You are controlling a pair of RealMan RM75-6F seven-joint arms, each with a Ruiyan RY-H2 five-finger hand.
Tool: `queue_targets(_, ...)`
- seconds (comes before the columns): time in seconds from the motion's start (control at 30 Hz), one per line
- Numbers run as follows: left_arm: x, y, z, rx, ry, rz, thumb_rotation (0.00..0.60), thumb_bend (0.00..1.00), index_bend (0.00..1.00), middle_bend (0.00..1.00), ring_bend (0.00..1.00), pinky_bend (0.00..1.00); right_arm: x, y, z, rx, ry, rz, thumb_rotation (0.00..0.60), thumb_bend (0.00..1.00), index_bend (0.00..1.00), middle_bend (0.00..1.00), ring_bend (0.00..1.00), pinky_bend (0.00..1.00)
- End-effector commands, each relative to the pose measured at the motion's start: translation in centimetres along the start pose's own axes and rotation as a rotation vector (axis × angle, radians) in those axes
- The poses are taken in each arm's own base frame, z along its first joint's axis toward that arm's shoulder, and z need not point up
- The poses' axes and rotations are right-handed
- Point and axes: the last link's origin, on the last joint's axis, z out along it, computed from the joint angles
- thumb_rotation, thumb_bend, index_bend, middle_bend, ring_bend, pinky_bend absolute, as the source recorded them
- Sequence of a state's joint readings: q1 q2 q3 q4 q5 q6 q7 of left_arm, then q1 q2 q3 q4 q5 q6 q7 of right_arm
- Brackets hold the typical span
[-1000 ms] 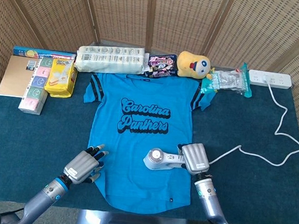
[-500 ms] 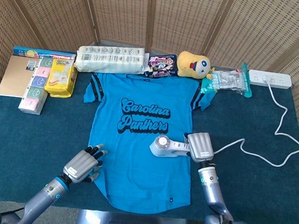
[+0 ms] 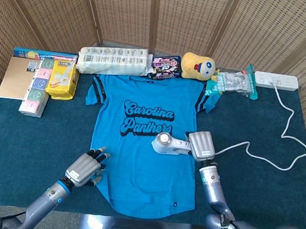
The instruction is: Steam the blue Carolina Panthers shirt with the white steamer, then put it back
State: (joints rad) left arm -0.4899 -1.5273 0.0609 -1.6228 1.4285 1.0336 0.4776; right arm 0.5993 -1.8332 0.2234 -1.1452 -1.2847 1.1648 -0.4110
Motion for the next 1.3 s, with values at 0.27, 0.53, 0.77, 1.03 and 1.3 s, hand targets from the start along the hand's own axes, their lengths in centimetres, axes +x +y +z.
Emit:
queue_targets(0.27, 0.1, -0.1, 0.0, 0.0, 0.005, 0.0, 0.519, 0.44, 0.63, 0.21, 0.07, 0.2, -0.3, -3.7, -0.8, 0.091, -0.029, 0.035, 0.6, 0.34, 0.67, 0.69, 0.72, 0.71)
queue_targets(0.53, 0.2, -0.3, -0.2, 0.004, 0.008, -0.001, 0.519, 0.44, 0.63, 0.21, 0.07, 0.2, -0.6, -5.1, -1.8, 0.136, -0.051, 0.038, 0.6, 0.34, 0.67, 0.69, 0.72, 0.71)
queue_targets(0.77, 0.2, -0.2, -0.1, -0.002, 0.008, -0.002, 0.516, 0.44, 0.63, 0.21, 0.07, 0.2, -0.5, -5.3, -3.2, 0.161, -0.061, 0.037, 0.6, 0.34, 0.67, 0.69, 0.72, 0.71)
queue_targets(1.03, 0.2, -0.2, -0.1, -0.002, 0.009, 0.002, 0.522, 0.44, 0.63, 0.21, 0.07, 0.2, 0.0, -4.8, -5.0, 0.166, -0.072, 0.041, 0.6, 0.34, 0.67, 0.69, 0.72, 0.71)
queue_targets(1.3, 0.2, -0.1, -0.1, -0.004, 0.01, 0.003, 0.518, 0.44, 0.63, 0.21, 0.07, 0.2, 0.4, -4.1, -6.5, 0.172, -0.094, 0.026, 0.6, 0.34, 0.67, 0.69, 0.72, 0.71)
